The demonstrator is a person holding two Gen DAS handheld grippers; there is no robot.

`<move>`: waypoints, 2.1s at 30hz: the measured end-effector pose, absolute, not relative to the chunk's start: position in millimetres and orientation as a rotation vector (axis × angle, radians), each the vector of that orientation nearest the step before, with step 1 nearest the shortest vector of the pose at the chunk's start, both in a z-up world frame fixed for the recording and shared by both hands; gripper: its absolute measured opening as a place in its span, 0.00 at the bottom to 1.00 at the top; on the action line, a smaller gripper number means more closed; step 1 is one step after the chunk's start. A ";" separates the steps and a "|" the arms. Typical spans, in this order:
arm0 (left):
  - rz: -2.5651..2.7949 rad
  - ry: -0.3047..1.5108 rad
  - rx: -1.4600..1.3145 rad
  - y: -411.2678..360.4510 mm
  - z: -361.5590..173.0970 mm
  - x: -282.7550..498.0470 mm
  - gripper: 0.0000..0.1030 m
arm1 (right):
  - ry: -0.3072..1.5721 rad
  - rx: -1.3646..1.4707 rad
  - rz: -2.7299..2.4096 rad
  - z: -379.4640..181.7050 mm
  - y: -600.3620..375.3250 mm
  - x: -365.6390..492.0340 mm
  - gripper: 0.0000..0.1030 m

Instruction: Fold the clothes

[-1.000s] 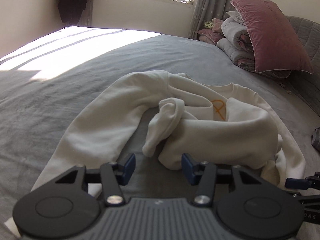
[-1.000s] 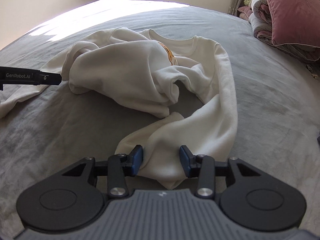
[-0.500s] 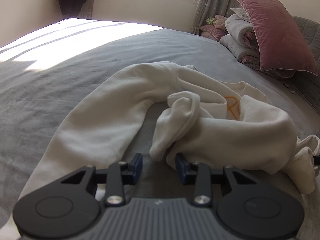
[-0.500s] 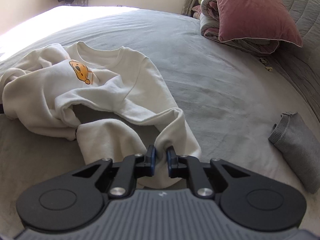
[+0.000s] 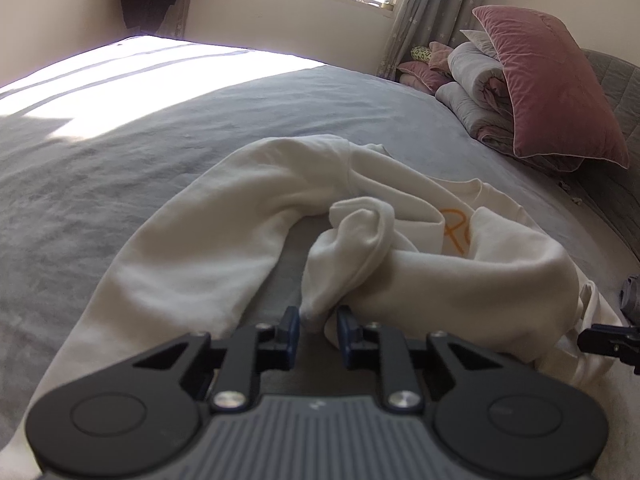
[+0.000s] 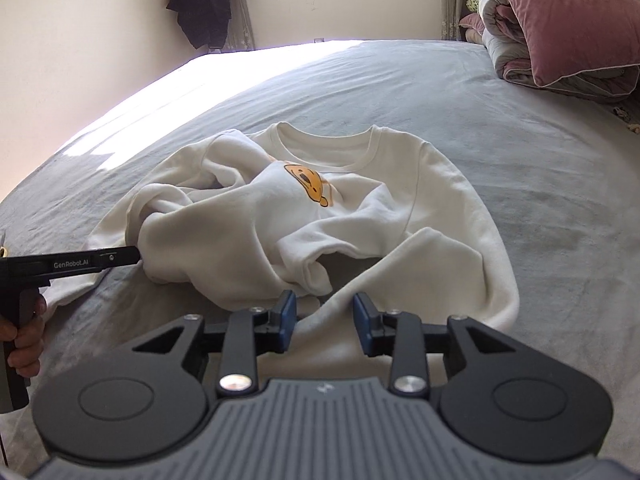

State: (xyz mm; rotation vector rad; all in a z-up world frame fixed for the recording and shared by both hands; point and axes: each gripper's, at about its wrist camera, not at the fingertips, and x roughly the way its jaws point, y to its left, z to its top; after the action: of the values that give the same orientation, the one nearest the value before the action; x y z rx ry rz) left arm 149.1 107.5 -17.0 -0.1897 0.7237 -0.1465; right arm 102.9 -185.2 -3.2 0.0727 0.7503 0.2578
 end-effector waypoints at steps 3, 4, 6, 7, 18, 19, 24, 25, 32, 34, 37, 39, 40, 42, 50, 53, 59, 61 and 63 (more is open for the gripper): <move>-0.147 0.728 -0.184 106.4 -18.2 149.6 0.20 | 0.776 0.096 0.275 -7.4 -183.2 103.0 0.36; -0.147 0.728 -0.184 106.7 -18.3 149.6 0.20 | 0.782 0.098 0.288 -8.2 -182.1 101.7 0.38; -0.147 0.732 -0.189 108.2 -18.0 149.6 0.20 | 0.787 0.086 0.325 -8.6 -178.6 96.7 0.43; -0.146 0.733 -0.191 109.0 -17.7 149.7 0.20 | 0.790 0.081 0.343 -8.8 -176.9 94.2 0.45; -0.145 0.730 -0.189 109.1 -17.9 149.7 0.20 | 0.851 -0.138 0.341 -36.0 -153.6 84.7 0.49; -0.146 0.730 -0.189 109.0 -18.1 149.9 0.20 | 0.849 -0.173 0.334 -37.3 -152.6 84.0 0.46; -0.146 0.735 -0.180 108.8 -19.7 150.1 0.20 | 0.868 -0.328 0.267 -39.1 -147.9 84.1 0.19; -0.146 0.735 -0.178 108.9 -19.8 150.1 0.20 | 0.869 -0.341 0.253 -39.3 -148.7 84.8 0.19; -0.148 0.735 -0.181 109.5 -19.8 149.8 0.16 | 0.842 -0.375 0.049 -38.8 -182.8 100.6 0.19; -0.147 0.735 -0.184 110.0 -20.0 150.4 0.15 | 0.837 -0.347 -0.003 -37.9 -199.6 107.3 0.19; -0.146 0.736 -0.186 110.0 -20.2 150.9 0.13 | 0.803 -0.228 0.039 -28.7 -221.6 109.2 0.22; -0.146 0.736 -0.185 110.1 -20.3 150.7 0.13 | 0.761 -0.150 0.126 -17.4 -225.0 106.2 0.31; -0.146 0.736 -0.184 110.1 -20.4 150.6 0.13 | 0.742 -0.110 0.170 -11.9 -224.6 104.4 0.40; -0.146 0.735 -0.183 110.3 -20.5 150.4 0.13 | 0.703 -0.056 0.248 -3.6 -219.2 102.7 0.48; -0.147 0.736 -0.173 108.6 -20.4 150.5 0.09 | 0.688 -0.035 0.311 -14.8 -188.4 112.3 0.48; -0.156 0.739 -0.178 106.8 -19.6 149.8 0.06 | 0.615 -0.004 0.288 -23.6 -186.3 112.4 0.48; -0.163 0.709 -0.172 107.3 -4.4 139.0 0.05 | 0.604 0.064 0.320 -18.2 -193.7 109.0 0.03; -0.166 0.694 -0.181 110.8 4.1 132.3 0.05 | 0.587 0.076 0.323 -6.0 -196.9 103.3 0.00; -0.173 0.680 -0.195 115.3 13.0 125.0 0.05 | 0.573 0.096 0.329 6.7 -201.4 96.2 0.00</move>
State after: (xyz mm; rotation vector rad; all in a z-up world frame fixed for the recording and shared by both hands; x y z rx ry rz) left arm 125.0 115.3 13.0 -0.1946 0.6796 -0.1728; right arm 96.2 -201.4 6.7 0.0963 0.5732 0.3289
